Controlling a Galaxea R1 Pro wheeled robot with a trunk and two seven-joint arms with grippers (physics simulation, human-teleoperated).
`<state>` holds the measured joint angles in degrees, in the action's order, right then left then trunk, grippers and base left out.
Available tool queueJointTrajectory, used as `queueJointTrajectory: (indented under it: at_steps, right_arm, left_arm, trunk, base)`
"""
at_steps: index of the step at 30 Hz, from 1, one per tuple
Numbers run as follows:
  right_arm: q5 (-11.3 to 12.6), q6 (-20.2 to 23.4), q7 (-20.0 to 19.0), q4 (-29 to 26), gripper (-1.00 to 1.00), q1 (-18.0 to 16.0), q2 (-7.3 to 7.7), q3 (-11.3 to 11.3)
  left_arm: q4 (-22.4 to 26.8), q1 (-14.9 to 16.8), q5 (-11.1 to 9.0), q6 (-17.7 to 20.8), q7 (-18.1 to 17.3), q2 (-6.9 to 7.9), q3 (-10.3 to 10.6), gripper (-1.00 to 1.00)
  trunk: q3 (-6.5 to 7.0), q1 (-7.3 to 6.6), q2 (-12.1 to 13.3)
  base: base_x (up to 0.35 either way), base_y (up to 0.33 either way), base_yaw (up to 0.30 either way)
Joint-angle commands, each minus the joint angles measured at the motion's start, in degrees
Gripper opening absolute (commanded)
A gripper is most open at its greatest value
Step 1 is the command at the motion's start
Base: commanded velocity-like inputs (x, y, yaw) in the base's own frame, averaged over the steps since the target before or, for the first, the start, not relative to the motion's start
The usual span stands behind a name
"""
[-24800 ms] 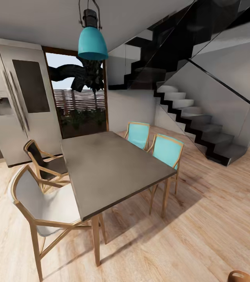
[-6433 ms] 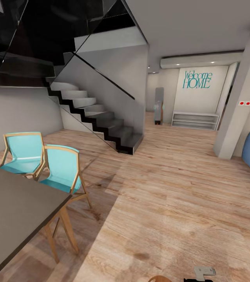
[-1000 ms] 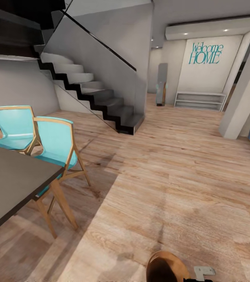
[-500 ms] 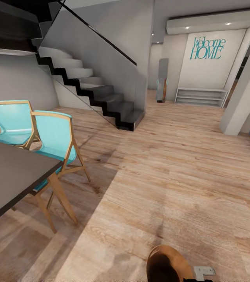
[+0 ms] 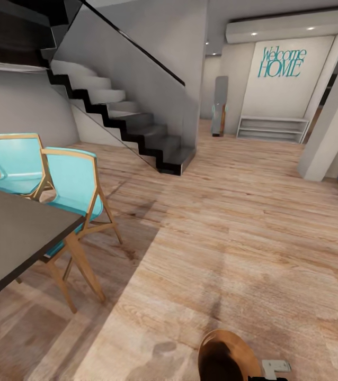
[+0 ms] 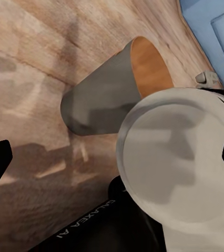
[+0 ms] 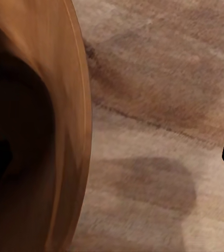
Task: Put the three can of soda from the living room inside the tash can in the kitchen.
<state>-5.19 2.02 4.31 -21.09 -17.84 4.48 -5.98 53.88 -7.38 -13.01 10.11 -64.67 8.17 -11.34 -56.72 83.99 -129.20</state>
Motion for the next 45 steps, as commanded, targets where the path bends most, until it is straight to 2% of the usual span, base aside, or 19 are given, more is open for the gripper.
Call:
queueJointTrajectory:
  at_steps: [1, 35, 45]
  right_arm:
    - [0.0, 0.0, 0.0, 0.0, 1.0, 0.0, 0.0, 0.0]
    - [0.0, 0.0, 0.0, 0.0, 1.0, 0.0, 0.0, 0.0]
    - [-0.04, 0.0, 0.0, 0.0, 1.0, 0.0, 0.0, 0.0]
  left_arm:
    - [0.0, -0.02, 0.0, 0.0, 0.0, 0.0, 0.0, 1.0]
    - [0.0, -0.01, 0.0, 0.0, 0.02, 0.0, 0.0, 1.0]
    - [0.0, -0.03, 0.0, 0.0, 0.05, 0.0, 0.0, 1.0]
  trunk:
    - [-0.07, 0.0, 0.0]
    - [-3.11, 0.0, 0.0]
    - [-3.32, 0.0, 0.0]
  base:
    - [0.0, 0.0, 0.0]
    - [0.0, 0.0, 0.0]
    - [0.0, 0.0, 0.0]
